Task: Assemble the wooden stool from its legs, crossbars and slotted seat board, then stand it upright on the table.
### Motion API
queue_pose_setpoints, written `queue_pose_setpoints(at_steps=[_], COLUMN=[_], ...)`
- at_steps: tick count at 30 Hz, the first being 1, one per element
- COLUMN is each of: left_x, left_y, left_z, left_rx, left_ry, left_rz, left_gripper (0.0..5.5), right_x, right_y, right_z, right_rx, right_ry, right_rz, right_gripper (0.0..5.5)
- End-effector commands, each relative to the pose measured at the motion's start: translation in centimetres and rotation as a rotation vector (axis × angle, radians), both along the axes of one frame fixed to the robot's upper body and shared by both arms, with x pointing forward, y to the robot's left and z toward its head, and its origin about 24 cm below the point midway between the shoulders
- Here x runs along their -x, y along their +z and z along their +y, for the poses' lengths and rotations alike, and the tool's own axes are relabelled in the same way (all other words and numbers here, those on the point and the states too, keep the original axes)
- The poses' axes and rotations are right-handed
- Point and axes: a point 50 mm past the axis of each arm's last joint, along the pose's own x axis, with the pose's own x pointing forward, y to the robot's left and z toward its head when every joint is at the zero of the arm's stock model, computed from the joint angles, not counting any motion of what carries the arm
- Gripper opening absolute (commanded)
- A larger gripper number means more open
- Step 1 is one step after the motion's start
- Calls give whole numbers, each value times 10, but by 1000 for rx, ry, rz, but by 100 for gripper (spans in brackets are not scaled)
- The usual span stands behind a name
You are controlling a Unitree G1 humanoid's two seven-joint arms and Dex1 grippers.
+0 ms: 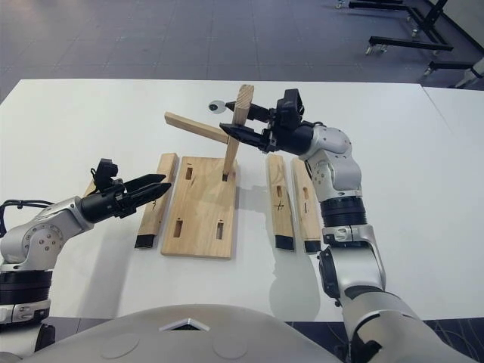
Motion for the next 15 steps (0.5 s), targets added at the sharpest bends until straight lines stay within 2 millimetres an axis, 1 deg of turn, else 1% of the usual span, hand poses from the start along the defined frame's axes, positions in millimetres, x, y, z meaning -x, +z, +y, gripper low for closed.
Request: queue_pose_setpoints(at_steps=[1, 8, 15], left_x=[-1, -1, -4], left_y=[-2, -5, -6], left_z=[0, 0, 0], left_rx=[-17, -22, -30], left_ry=[10, 16, 9], left_rz=[-7, -5, -6], left_gripper=[332, 332, 332], right_x=[7, 10, 8], right_y=[-7, -8, -26], right_z=[-2, -2, -8], right_rx=[43, 45, 87], right_ry=[51, 61, 47], right_rz=[53, 64, 182], right_gripper=[206, 206, 206])
